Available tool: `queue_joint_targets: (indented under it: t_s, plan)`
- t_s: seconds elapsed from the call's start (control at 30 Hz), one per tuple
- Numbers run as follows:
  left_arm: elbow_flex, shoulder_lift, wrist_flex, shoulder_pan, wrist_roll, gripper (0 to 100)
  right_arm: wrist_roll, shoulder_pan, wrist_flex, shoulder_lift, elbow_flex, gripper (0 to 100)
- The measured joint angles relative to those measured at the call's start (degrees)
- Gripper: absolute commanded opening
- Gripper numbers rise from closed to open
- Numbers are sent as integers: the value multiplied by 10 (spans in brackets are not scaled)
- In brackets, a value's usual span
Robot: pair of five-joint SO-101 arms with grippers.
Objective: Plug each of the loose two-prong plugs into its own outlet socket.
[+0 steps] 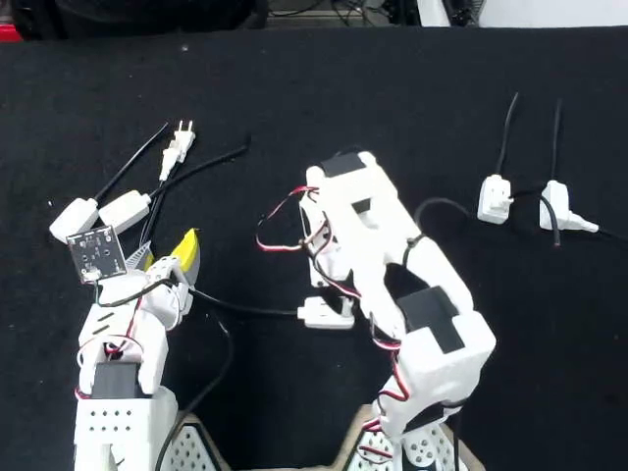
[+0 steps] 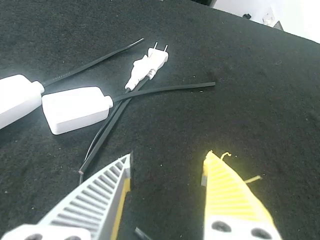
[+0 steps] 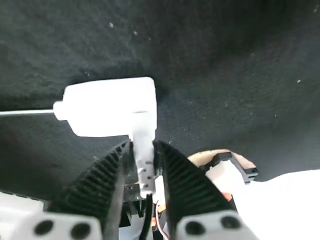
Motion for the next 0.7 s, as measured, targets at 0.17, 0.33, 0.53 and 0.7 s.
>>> queue_joint_targets:
  t_s: [0.17, 0.33, 0.53, 0.7]
  plan:
    - [0, 0, 0, 0, 0, 230, 38, 1, 0, 4, -4, 11]
    - [0, 0, 0, 0, 0, 230, 142, 0, -14, 4, -4, 11]
    - [0, 0, 0, 0, 0, 230, 203, -1, -55, 25, -4, 12]
    - [0, 0, 0, 0, 0, 230, 213, -1, -65, 41, -4, 122]
